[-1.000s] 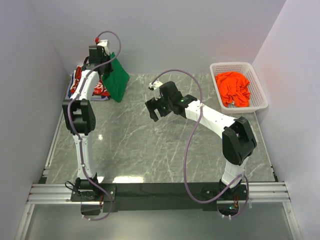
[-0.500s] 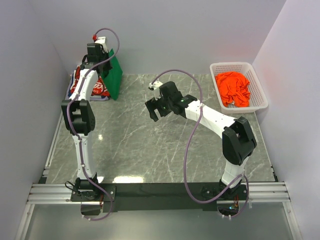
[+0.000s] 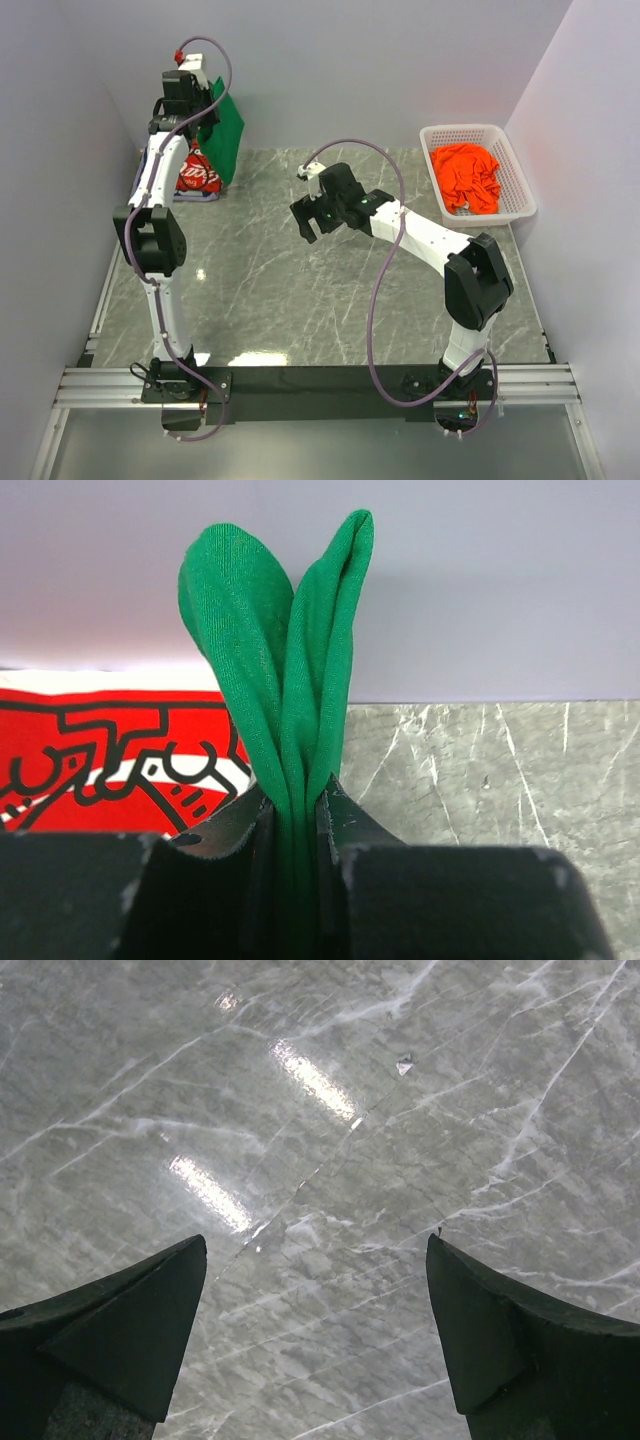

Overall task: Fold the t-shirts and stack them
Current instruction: Neatly place the folded tshirt to the corner

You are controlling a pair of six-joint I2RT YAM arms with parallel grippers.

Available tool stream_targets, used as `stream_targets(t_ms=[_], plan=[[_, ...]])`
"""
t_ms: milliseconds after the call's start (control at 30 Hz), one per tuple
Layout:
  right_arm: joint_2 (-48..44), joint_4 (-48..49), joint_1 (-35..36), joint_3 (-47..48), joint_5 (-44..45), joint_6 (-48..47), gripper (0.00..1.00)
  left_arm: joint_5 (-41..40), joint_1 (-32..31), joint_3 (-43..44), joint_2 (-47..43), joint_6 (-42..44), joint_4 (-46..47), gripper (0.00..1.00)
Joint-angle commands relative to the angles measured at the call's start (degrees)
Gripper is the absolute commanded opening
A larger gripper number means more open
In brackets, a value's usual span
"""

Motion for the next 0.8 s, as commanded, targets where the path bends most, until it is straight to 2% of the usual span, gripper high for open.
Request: stream_targets(t_ms=[0,167,533,767], plan=[[-1.1,0.0,-0.3,1.8,0.0,0.4,0.96,1.3,0.6,2.6,-4.5,-0.4,2.1,0.14],[-0.4,-0.3,-0.4,2.3,-0.1,0.5,0.97,2.2,0.9,2.4,-3.7,-0.7,1.7,0.14],[1.1,-1.3,-0.3,4.1,-0.6,1.0,0.97,4.4,6.2,1.2,-0.1,-0.1,1.5,0.14],[1.9,-1.8,-0.3,4.7,-0.5,1.1,0.97,9.0,10.5,0.7,2.7,-2.7,1.9,0.14]])
